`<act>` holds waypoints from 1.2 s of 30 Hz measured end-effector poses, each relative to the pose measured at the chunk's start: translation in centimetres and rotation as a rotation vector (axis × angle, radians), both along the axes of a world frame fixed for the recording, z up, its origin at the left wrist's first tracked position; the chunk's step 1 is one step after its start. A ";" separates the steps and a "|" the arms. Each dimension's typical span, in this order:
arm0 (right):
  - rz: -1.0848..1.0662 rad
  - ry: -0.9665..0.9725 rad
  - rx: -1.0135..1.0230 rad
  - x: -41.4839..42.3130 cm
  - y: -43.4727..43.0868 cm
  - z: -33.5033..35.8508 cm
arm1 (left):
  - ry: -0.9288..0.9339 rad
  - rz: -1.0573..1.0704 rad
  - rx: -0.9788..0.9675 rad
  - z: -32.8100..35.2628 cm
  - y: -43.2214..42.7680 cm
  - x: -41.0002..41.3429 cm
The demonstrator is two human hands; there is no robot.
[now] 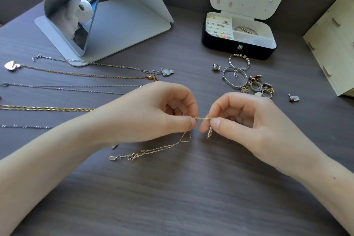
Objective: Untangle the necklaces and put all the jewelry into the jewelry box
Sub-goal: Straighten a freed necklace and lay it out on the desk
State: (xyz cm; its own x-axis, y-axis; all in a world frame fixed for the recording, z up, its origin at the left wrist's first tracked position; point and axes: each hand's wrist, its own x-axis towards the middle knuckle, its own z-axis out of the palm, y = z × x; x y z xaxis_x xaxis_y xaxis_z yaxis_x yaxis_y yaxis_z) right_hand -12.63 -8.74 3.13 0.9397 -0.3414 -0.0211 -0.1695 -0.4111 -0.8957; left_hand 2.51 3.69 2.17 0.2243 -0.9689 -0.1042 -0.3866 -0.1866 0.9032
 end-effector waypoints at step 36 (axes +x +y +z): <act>-0.133 0.006 0.195 0.2 -0.8 0.3 | 0.153 0.055 -0.022 0.5 0.2 -0.3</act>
State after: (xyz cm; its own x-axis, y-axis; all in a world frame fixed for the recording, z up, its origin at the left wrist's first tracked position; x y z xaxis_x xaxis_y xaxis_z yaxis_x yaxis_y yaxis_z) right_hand -12.44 -9.51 3.48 0.8864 -0.4511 -0.1040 -0.2159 -0.2043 -0.9548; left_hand 2.20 3.85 2.71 0.2603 -0.9581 -0.1199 -0.2340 -0.1830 0.9548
